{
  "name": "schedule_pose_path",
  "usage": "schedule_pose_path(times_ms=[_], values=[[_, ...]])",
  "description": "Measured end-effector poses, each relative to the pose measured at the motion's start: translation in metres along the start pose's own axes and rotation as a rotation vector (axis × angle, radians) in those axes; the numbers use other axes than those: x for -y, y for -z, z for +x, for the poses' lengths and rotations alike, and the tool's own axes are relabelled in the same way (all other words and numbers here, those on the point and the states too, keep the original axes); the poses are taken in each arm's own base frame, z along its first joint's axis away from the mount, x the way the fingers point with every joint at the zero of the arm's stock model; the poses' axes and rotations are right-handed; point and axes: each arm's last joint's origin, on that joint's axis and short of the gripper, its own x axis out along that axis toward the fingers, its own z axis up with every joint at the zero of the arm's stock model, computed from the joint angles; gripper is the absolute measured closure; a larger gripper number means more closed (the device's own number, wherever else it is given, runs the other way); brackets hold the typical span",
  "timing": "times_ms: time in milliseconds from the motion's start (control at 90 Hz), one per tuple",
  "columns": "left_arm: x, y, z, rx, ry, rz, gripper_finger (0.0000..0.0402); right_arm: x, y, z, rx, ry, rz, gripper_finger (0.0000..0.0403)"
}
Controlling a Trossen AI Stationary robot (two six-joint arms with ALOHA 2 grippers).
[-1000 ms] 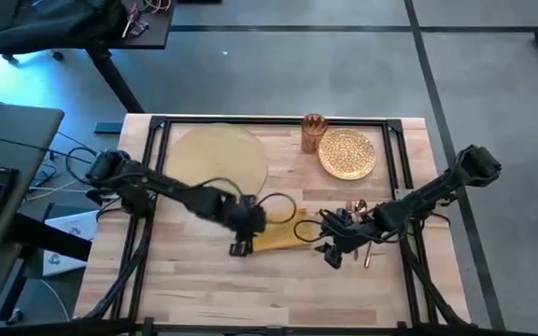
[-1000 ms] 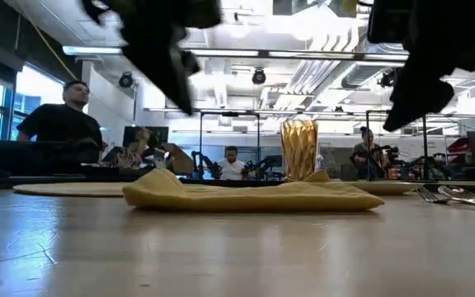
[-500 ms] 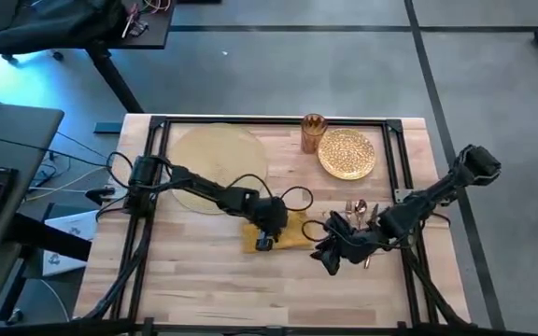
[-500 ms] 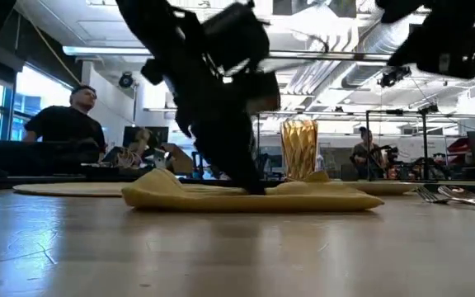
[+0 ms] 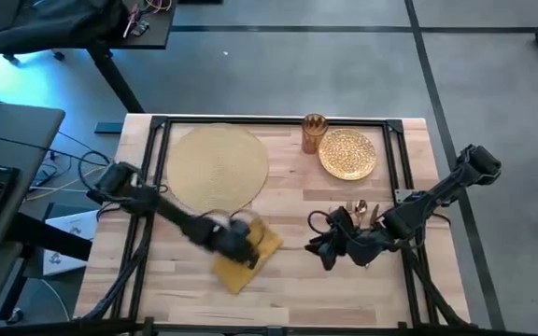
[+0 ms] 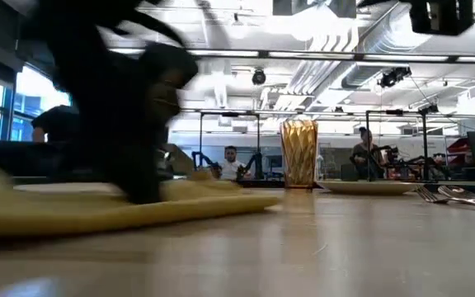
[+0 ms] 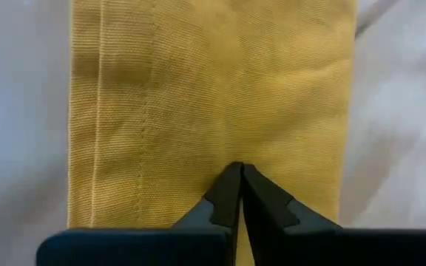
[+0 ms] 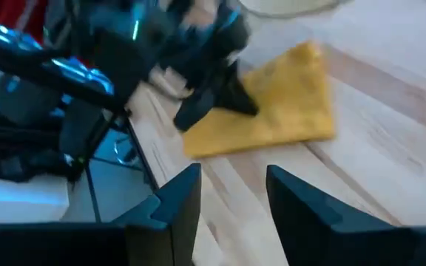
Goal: Set table place
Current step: Move the yellow table napkin to the middle left of the table
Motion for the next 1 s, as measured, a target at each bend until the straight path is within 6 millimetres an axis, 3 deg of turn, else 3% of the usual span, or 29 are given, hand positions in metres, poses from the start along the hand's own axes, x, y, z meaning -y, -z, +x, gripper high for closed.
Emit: schedule_pose_path(times_ms=[111,256,567,711,833,1000], values=[[-0.022,0.033,-0.020,0.084,-0.035,-0.102,0.0401,-0.003,-0.004,0.000,0.022,0.002,-0.001,0.0266],[-0.051,0.060,-0.046,0.202,-0.143,-0.192,0.0401,-0.004,-0.006,0.001,0.031,-0.002,0.009,0.0266],[-0.080,0.066,-0.073,0.215,-0.383,-0.067,0.0401,-0.009,-0.006,0.002,0.037,-0.041,0.054,0.0266],[-0.081,0.065,-0.087,0.184,-0.403,-0.052,0.0401,-0.011,-0.006,0.002,0.040,-0.061,0.063,0.0266],[-0.061,0.063,-0.108,0.193,-0.311,-0.066,0.0401,-0.012,-0.003,0.002,0.039,-0.068,0.050,0.0266],[-0.057,0.062,-0.098,0.181,-0.352,-0.087,0.0401,-0.010,-0.001,0.004,0.043,-0.046,0.021,0.0266]])
